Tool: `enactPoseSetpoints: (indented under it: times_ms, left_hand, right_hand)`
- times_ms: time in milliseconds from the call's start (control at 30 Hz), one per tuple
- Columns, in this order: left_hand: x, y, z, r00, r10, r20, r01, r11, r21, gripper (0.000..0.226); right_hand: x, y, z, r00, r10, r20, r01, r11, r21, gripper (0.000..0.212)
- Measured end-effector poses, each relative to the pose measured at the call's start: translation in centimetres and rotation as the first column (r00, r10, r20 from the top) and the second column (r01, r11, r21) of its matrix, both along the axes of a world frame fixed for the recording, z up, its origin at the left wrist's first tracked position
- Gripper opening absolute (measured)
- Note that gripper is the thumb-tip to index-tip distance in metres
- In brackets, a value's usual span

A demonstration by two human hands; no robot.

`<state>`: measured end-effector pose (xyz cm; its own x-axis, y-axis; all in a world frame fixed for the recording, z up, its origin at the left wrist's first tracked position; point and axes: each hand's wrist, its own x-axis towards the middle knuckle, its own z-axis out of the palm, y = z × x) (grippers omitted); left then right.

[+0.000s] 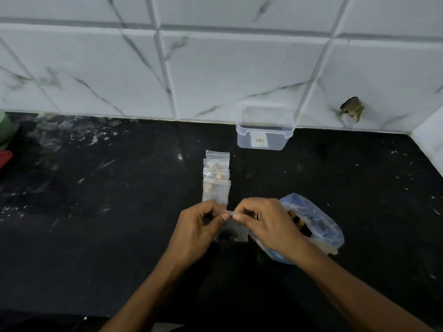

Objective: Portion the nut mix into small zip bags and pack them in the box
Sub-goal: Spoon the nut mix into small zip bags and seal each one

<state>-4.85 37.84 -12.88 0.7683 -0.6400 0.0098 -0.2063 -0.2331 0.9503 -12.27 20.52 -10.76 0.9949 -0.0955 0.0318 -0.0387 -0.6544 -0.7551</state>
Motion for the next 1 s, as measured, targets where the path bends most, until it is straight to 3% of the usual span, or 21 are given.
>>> enactPoseSetpoints:
  times_ms: [200,367,567,800,900,1000]
  left_hand:
    - [1.8,2.0,-2.2,0.977,0.091,-0.192,-0.078,0.994,0.074,0.019]
    - [4.2,2.0,-4.3,0.975,0.142,-0.172,-0.111,0.978,0.175,0.015]
    - [7.2,0.2,-6.2,0.967,0.187,-0.173,-0.13,0.946,0.296,0.015]
    - [8.4,-0.8,-6.4,0.983,0.182,-0.037,-0.156,0.917,0.367,0.005]
    - [8.2,-0.8,-6.8,0.98,0.197,-0.032,-0.171,0.912,0.373,0.004]
    - [8.2,-0.9,-6.9,0.976,0.216,-0.032,-0.189,0.908,0.374,0.008]
  right_hand:
    - [1.6,1.3,-2.6,0.984,-0.073,-0.16,0.088,0.992,0.087,0.007]
    - [3.9,1.3,-4.2,0.951,-0.141,-0.274,0.158,0.987,0.042,0.011]
    - [7.5,1.2,-5.5,0.868,-0.222,-0.445,0.293,0.951,0.095,0.014]
    - [9.3,1.3,-6.9,0.823,-0.355,-0.443,0.297,0.935,-0.195,0.008]
    - [9.3,1.6,-7.0,0.822,-0.36,-0.441,0.281,0.93,-0.234,0.003]
    - [9.3,1.8,-6.8,0.824,-0.355,-0.441,0.273,0.932,-0.239,0.013]
